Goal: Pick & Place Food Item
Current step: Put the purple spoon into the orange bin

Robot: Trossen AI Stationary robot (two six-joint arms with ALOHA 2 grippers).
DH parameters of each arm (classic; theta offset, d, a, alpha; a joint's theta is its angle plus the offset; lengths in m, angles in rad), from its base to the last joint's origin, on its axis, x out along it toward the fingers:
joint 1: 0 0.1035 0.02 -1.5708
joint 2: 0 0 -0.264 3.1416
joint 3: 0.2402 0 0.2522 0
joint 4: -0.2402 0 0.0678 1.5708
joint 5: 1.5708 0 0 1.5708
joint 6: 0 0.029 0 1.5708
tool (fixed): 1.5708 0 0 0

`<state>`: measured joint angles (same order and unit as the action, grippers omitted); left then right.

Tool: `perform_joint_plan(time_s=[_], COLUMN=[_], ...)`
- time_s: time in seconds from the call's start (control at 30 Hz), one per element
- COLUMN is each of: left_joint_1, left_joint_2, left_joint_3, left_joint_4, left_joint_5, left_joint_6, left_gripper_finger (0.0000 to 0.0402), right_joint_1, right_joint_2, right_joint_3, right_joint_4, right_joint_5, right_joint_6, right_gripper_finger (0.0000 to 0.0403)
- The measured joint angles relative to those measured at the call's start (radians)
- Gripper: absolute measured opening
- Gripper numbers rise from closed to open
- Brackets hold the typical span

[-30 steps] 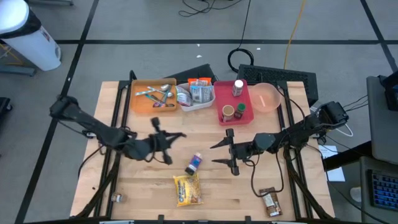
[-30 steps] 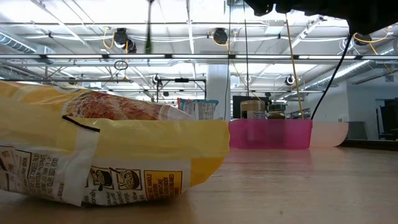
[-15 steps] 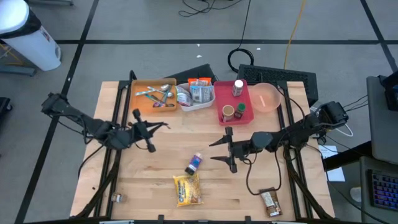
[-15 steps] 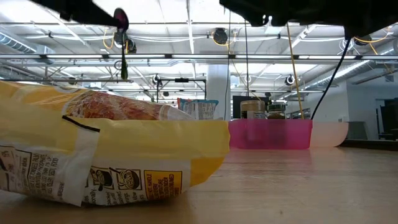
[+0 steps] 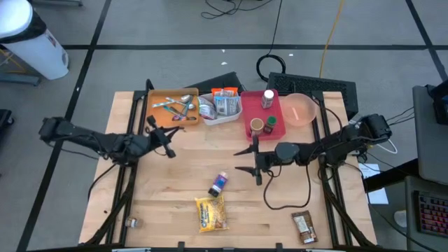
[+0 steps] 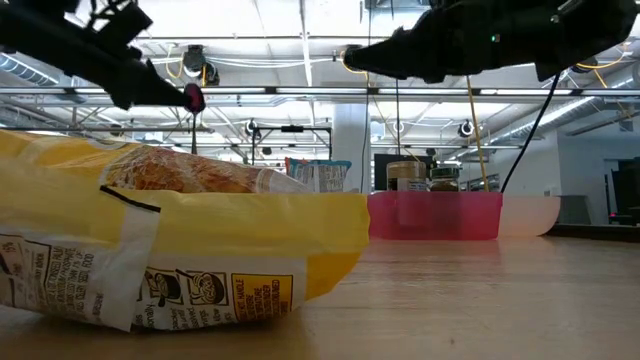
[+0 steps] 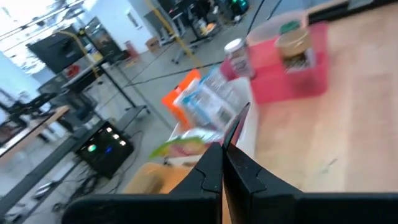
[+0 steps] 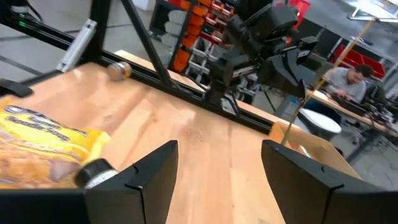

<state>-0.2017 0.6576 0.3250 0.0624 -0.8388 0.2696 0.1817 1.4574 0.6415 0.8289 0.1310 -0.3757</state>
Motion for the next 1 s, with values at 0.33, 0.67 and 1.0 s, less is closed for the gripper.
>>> perform_joint_plan(time_s=[0.33, 0.67, 1.0], left_joint_1=[0.333, 0.652, 0.819], left_joint_2=[0.003, 0.089, 0.378], left_joint_3=[-0.025, -0.025, -0.025], left_joint_4=[0.142, 0.219, 0.477], left_joint_5=[0.205, 0.436, 0.509], left_joint_6=[0.165, 0.169, 0.234], left_gripper_finger=[0.0000, 0.0000, 0.0000], right_joint_1=[-0.076, -0.125, -0.161], right_joint_2=[0.000, 0.000, 0.000], right_joint_3=[0.000, 0.000, 0.000], right_joint_4=[-0.058, -0.101, -0.106], right_joint_5=[-0.003, -0.005, -0.057], right_joint_6=[-0.003, -0.007, -0.006], right_gripper_finger=[0.0222, 0.0217, 0.0217])
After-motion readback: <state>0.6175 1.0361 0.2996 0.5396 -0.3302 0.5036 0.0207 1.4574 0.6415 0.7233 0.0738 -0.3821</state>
